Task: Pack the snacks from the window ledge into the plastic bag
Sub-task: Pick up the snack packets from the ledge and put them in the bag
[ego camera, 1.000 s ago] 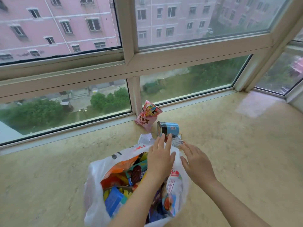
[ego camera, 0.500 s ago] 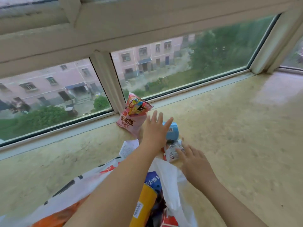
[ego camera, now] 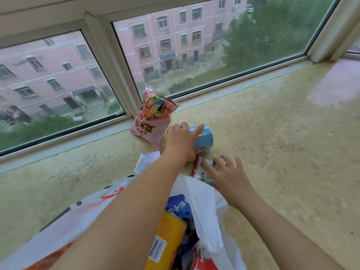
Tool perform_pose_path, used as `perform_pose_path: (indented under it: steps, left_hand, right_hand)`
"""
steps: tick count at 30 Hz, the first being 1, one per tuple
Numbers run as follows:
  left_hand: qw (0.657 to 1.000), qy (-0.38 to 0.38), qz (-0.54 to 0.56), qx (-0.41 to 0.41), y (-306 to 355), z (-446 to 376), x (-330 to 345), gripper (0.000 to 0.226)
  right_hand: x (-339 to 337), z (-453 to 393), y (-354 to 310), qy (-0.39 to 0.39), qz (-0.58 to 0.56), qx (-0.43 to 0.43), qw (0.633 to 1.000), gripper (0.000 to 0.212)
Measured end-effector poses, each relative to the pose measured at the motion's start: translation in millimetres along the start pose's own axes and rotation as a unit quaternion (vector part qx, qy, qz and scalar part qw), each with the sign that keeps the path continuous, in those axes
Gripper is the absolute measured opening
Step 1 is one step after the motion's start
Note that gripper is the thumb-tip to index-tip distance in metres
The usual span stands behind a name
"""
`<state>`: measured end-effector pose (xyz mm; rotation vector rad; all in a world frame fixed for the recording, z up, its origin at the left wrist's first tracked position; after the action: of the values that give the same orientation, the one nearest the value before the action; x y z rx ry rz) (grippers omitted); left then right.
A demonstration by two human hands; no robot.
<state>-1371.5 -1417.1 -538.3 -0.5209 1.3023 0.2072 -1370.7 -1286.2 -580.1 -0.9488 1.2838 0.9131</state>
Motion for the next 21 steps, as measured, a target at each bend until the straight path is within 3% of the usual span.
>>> perform_pose_path:
  steps: [4,6,7,11,21]
  left_hand:
    - [0.999,-0.012,0.035,-0.021,-9.8,9.2,-1.1,0.096]
    - [0.999,-0.012,0.037,-0.030,-14.5,14.7,0.0,0.095]
    - [0.999,-0.009,0.038,-0.034,-16.7,17.9,-0.7,0.094]
    - [0.997,0.022,0.053,-0.050,-23.7,29.1,-19.2,0.091]
    - [0.988,0.040,0.124,-0.084,-36.9,89.3,-92.5,0.093]
  right_hand:
    - [0.7,7.2,1.8,-0.097,-0.036,0.038,0.994,0.090]
    - [0.4,11.4,1.8,-0.094,-0.002,0.044,0.995,0.070]
    - [-3.5,12.6,0.1,-0.084,0.012,0.047,0.995,0.060]
    - [-15.8,20.5,7.6,0.013,0.019,0.077,0.997,0.066]
    - [-108.2,64.2,18.9,0.126,0.013,0.142,0.982,0.052]
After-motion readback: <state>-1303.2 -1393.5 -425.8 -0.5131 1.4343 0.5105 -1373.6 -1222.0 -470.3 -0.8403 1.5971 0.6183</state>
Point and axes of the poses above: each hand's wrist, its own z-axis away from the middle knuckle, its own x-axis out of the palm, y = z × x, the point moved 9 cm from there along -z, towards the middle knuckle, and after that the axes turned 3 degrees about -y, right-handed, at the moved point
